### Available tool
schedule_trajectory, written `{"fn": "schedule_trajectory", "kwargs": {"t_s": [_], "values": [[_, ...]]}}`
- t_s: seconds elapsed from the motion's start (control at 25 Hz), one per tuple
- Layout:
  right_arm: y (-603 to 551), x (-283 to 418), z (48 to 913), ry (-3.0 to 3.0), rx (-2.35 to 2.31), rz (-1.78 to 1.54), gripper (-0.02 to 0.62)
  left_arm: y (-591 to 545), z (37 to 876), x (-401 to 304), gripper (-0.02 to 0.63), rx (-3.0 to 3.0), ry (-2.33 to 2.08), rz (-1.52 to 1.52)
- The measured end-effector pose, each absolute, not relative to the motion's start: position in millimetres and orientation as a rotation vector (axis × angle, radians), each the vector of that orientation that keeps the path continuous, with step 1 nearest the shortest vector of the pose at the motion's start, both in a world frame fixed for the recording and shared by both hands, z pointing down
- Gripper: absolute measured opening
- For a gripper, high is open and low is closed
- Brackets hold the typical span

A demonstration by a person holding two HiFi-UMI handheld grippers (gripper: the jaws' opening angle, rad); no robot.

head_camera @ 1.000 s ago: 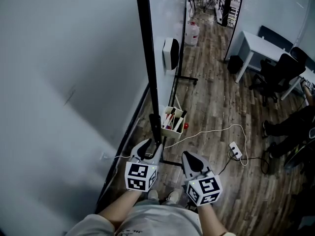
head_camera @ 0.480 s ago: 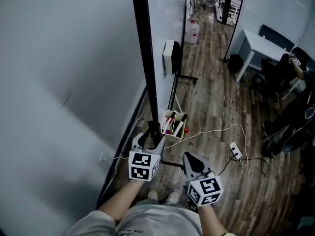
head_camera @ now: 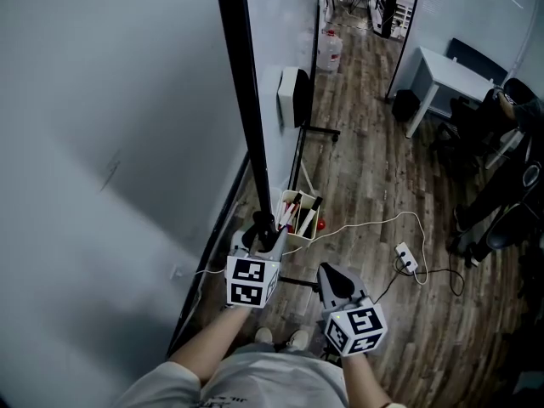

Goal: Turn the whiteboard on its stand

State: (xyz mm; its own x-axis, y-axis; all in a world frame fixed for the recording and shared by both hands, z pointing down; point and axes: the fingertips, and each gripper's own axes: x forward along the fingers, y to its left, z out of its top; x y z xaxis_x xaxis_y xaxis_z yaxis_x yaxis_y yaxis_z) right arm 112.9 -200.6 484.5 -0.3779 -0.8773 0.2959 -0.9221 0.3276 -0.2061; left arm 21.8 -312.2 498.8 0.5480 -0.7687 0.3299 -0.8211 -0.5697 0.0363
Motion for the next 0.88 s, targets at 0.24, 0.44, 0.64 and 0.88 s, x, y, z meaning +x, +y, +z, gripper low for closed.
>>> {"fn": "schedule_trajectory", "kwargs": {"t_s": [0.24,0.44,0.64,0.88], "values": [[-200,110,487,-2.456,1.668,0.53,0.006,-311,502,25,0.19,2.603,-1.337,0.44],[-195,109,490,-2.462,1.667,0.53,0.006,-308,505,26,0.189,2.594,-1.345,0.451],[-185,108,489,-2.466,1.658,0.527,0.006,-298,506,28,0.189,2.599,-1.353,0.449],[-177,108,491,-2.465,1.657,0.529,0.006,-280,507,31,0.189,2.618,-1.333,0.447]]}}
